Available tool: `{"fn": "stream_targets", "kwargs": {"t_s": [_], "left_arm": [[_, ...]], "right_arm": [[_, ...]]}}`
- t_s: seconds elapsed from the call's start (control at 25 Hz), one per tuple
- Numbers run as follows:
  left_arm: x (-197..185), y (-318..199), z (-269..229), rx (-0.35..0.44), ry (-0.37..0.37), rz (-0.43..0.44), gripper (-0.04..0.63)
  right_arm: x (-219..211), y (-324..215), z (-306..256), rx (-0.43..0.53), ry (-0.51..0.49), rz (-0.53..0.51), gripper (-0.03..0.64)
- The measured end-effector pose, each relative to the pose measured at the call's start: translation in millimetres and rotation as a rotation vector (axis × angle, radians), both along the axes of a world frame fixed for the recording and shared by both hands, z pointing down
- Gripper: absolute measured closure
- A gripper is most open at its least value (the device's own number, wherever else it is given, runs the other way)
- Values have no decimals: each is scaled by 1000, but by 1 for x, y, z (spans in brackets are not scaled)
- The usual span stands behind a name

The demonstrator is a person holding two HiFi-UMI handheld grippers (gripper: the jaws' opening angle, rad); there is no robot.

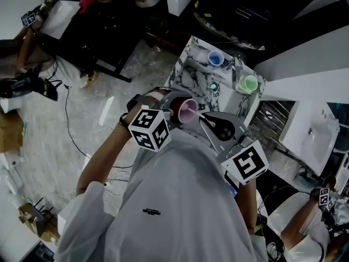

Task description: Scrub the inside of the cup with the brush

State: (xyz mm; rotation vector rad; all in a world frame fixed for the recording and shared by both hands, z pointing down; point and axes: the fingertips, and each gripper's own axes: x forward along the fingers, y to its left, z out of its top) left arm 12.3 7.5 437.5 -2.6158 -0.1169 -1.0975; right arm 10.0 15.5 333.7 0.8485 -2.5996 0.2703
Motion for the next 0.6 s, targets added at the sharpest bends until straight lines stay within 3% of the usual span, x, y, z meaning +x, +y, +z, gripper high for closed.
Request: {"fn": "stream_targets", "kwargs": {"t_s": [0.32, 0.6], "left_arm": [[2, -5, -2, 12, 17, -12, 324], [0, -5, 1, 7, 8, -3, 324]], "right_arm": [[25, -2, 28, -74, 60, 111, 592], [12, 22, 39, -147, 66, 34, 592]]}}
